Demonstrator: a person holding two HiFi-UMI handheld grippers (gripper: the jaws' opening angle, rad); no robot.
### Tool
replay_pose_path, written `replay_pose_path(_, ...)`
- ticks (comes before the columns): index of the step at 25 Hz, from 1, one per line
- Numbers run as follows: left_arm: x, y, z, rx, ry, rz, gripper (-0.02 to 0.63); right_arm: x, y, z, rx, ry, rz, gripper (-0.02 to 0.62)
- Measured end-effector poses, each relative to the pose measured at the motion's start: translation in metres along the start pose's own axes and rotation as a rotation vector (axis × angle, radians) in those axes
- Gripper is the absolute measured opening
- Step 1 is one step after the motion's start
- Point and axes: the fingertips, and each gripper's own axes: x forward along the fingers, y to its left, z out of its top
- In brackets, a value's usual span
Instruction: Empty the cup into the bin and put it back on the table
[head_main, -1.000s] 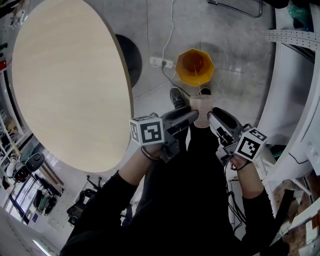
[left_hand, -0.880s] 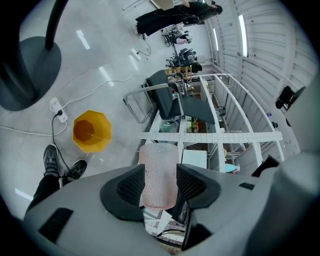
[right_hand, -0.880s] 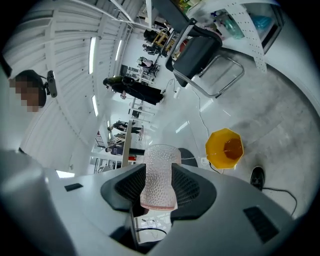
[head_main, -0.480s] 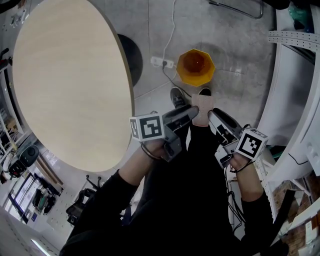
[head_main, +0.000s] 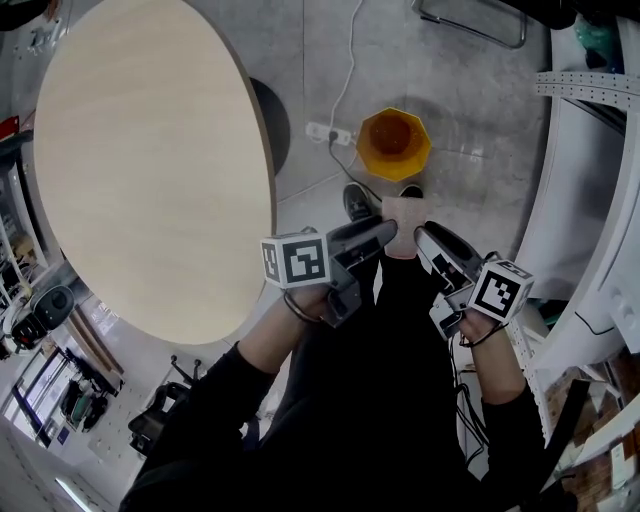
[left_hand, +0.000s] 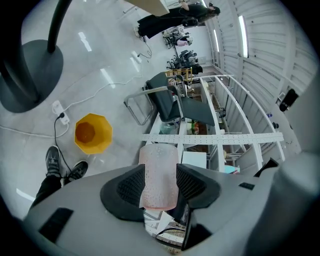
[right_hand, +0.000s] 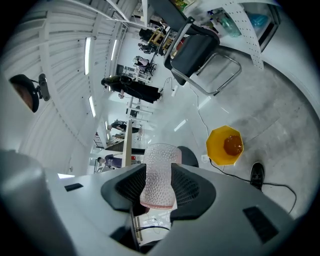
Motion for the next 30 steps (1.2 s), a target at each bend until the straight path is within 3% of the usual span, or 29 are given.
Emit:
replay_pose_path(7,-0.01,-0.021,0.002,0.087,0.006,-0.011,0.209,-0.007,0.024,0.004,-0.061,0.014,0.031,0.164)
replay_pose_path(14,-0.024,-0.059,-0.006,0.185,0.022,-0.05,0.209,-0.028,0.058,0.007,-0.199,0.015,0.067,0.164)
replay_pose_path(24,-0.055,-0.132,-0.025,0.536,0.106,-0.074,0.209,-0.071,0.126,0.005,-0.542,0.068,0.125,0.164)
replay_pose_path(30,-0.065,-0.177,-0.033,0.852,0.088,-0.031,0.209,-0.096,0.164,0.013,-0.836,0.065,0.134,0.164)
